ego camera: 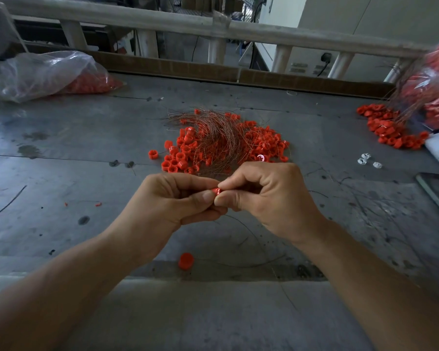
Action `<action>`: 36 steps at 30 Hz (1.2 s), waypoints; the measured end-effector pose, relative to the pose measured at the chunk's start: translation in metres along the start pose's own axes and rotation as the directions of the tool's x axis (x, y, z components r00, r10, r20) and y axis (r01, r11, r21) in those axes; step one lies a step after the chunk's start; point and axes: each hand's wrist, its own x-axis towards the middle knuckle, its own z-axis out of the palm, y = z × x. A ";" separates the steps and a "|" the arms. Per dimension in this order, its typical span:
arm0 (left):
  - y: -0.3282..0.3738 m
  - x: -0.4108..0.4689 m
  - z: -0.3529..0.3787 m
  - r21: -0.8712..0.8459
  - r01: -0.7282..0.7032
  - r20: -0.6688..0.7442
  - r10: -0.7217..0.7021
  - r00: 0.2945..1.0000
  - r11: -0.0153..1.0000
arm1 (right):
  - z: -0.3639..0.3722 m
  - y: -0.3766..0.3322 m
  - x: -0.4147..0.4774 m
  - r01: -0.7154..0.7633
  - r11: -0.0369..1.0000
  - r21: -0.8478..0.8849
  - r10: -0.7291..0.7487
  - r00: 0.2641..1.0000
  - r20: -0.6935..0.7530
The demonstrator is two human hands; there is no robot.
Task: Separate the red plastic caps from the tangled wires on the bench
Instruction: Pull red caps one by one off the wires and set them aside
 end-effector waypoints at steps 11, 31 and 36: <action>0.003 -0.002 -0.002 -0.079 0.060 0.086 -0.053 0.995 0.995 | -0.004 -0.001 0.003 0.021 0.996 -0.092 -0.001 0.977 0.211; 0.000 -0.010 0.011 0.101 -0.187 0.100 0.178 0.979 0.977 | 0.001 -0.008 -0.003 0.024 0.988 -0.151 0.003 0.984 0.179; 0.002 -0.008 0.006 0.007 -0.108 0.120 0.107 0.987 0.994 | -0.001 -0.005 -0.001 0.013 0.993 -0.120 0.005 0.988 0.151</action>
